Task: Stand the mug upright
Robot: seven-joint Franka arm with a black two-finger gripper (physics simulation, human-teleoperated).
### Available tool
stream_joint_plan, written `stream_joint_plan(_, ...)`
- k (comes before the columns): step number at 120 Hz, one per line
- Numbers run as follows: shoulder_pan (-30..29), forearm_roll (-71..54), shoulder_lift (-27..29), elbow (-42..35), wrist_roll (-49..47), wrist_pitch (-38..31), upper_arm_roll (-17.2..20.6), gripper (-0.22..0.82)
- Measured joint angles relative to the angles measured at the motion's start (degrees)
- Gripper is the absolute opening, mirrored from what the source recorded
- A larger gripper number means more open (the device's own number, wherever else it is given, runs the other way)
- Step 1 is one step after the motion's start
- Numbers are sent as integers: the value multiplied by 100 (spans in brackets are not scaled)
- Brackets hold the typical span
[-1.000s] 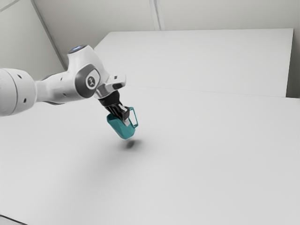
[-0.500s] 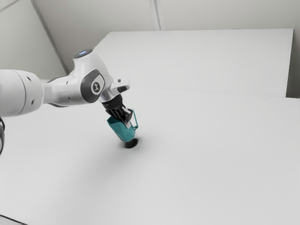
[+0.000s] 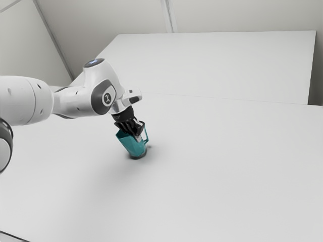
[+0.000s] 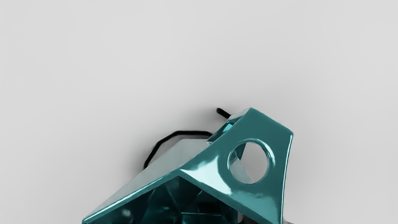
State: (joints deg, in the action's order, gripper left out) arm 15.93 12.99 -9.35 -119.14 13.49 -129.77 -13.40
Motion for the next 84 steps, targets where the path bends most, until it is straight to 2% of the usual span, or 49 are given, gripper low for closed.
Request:
stream_joint_plan(36,6,31,19,-1,-105,-3,-1,3)
stream_joint_plan(60,8,22,268,55,-136,15,-4,25)
stream_joint_plan(84,-4,-432,623,347,-159,138,-5,39)
